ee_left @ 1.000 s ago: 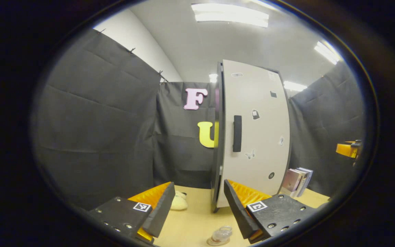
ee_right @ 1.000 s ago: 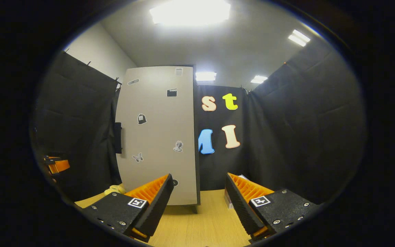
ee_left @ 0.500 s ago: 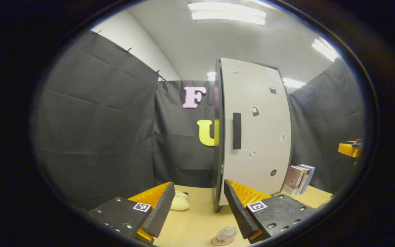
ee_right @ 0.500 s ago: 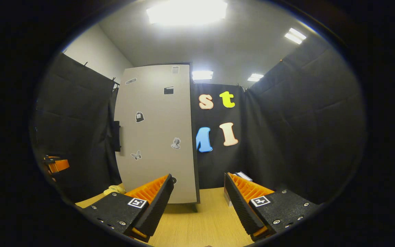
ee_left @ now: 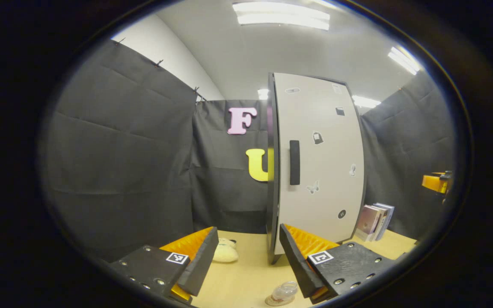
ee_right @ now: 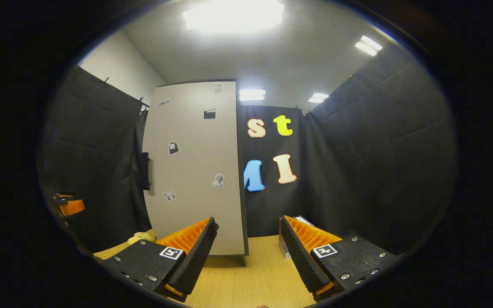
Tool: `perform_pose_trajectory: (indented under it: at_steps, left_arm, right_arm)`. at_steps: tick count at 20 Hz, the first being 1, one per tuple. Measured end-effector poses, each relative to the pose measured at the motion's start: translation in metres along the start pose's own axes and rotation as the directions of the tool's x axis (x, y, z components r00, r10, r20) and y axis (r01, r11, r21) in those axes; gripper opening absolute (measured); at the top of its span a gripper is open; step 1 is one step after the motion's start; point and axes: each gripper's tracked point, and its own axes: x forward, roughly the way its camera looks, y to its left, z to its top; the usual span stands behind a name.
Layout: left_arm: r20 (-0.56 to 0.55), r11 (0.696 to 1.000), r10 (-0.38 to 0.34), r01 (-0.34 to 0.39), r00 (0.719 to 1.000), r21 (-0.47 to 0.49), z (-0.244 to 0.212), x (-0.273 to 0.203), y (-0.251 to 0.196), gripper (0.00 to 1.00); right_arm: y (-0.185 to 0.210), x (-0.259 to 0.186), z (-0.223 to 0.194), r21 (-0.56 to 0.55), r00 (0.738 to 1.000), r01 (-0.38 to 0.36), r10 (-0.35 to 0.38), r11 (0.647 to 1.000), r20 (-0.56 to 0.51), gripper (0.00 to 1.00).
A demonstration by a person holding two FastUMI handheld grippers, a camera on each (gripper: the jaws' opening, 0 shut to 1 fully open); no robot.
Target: Open the cabinet door with the right hand, grasp the bottle in the cabinet with the left hand and place it on the coaster, then close the cabinet door with the right hand.
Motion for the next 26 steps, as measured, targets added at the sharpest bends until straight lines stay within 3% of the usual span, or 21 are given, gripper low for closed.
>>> perform_pose_trajectory:
  at_steps: [1, 2, 26]
  left_arm:
    - [0.0, 1.0, 0.002, -0.002, 1.0, 0.003, 0.0005, -0.0001, 0.0003, 0.86]
    - [0.003, 1.0, 0.002, -0.002, 1.0, 0.003, 0.001, 0.0001, 0.0009, 0.89]
    - [0.001, 1.0, 0.017, -0.017, 1.0, -0.005, -0.0014, -0.0065, -0.0018, 0.89]
  right_arm:
    - [0.0012, 0.0007, -0.001, 0.0, 1.0, -0.004, 0.004, 1.0, -0.004, 0.94]
    - [0.0013, 0.0007, -0.0018, 0.0, 1.0, -0.005, 0.005, 1.0, -0.005, 0.94]
    - [0.0025, 0.0055, -0.0038, -0.002, 1.0, -0.005, 0.004, 1.0, -0.007, 0.94]
